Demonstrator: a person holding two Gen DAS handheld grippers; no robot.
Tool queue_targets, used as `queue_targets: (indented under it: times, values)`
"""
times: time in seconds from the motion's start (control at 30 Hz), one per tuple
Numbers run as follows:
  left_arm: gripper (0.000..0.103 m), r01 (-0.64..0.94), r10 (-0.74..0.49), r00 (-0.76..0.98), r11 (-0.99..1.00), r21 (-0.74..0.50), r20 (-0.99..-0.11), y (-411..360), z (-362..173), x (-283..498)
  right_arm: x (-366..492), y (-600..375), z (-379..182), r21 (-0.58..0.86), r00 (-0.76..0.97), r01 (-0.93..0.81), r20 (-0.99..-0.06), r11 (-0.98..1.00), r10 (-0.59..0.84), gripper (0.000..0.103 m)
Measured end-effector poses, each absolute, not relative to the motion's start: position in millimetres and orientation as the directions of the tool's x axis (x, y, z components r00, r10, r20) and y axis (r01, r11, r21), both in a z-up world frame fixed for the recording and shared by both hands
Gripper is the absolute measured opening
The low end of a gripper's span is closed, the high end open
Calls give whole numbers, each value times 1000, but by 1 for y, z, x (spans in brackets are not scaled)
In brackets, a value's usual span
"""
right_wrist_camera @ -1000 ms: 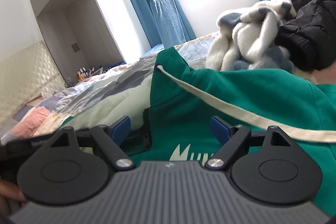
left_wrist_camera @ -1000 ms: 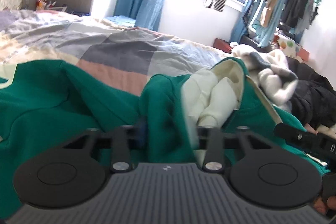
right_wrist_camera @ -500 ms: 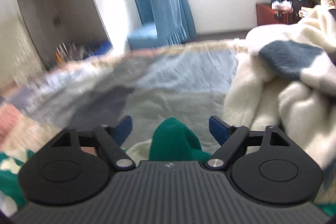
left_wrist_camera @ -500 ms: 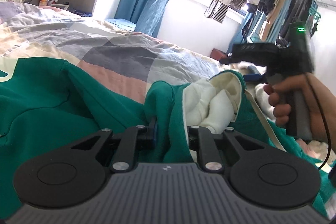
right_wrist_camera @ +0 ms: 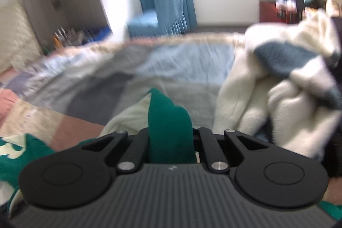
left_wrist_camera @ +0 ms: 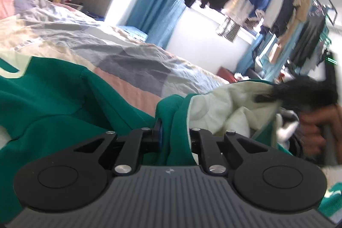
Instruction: Fold large clothes
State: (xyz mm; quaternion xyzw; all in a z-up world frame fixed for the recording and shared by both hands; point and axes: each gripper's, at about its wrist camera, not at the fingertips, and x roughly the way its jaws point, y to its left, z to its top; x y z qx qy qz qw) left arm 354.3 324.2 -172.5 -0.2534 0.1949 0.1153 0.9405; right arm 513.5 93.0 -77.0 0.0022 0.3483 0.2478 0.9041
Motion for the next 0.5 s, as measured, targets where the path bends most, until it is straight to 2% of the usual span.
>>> queue_targets:
  times: [0.17, 0.3, 0.4, 0.5]
  values:
    - [14, -367, 158, 895, 794, -486, -417, 335, -166, 336, 429, 54, -57, 139, 713, -485, -508, 863, 483, 9]
    - [14, -387, 174, 889, 779, -493, -423, 333, -158, 316, 372, 35, -60, 62, 751, -497, -468, 865, 465, 7]
    - [13, -428, 184, 864, 758, -492, -468, 331, -158, 297, 335, 23, -70, 40, 762, -487, -469, 873, 447, 7]
    - [13, -495, 170, 810, 710, -500, -561, 332, -166, 278, 311, 12, -87, 60, 758, -451, -501, 891, 417, 7]
